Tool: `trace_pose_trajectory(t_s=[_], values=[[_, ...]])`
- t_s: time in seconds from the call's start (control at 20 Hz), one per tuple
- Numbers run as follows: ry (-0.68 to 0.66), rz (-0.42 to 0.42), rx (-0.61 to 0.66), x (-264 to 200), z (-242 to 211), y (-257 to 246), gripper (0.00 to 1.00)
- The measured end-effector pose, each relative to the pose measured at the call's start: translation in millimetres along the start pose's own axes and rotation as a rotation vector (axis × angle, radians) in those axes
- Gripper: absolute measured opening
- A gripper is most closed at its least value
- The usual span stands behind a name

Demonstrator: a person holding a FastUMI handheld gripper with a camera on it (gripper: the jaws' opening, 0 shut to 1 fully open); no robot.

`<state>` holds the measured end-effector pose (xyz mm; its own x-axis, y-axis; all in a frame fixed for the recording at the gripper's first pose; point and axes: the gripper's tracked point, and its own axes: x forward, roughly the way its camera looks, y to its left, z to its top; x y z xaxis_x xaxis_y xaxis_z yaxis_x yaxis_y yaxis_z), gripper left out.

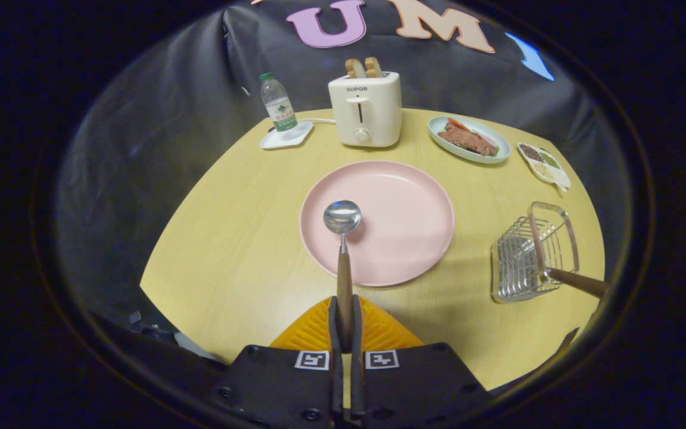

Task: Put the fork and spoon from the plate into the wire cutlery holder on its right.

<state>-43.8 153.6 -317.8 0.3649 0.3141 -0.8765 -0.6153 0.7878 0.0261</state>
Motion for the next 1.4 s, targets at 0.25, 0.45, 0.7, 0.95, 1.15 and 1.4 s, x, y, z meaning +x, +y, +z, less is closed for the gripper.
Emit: trace_pose_trajectory(t_s=[0.25,0.45,0.7,0.95,1.15,1.4], values=[[0.028,0.022,-0.012,-37.7,15.8,-13.6,0.08],[0.075,0.026,0.002,-71.3,23.4,-30.5,0.08],[0.125,-0.02,0.039,-107.4,38.3,-69.3,0.08],[0.152,-0.092,0.137,-141.4,53.6,-121.1,0.08],[0.207,-0.15,0.147,-148.7,55.2,-157.3,0.08],[0.329,-0.154,0.182,-142.3,42.7,-183.3,0.08]])
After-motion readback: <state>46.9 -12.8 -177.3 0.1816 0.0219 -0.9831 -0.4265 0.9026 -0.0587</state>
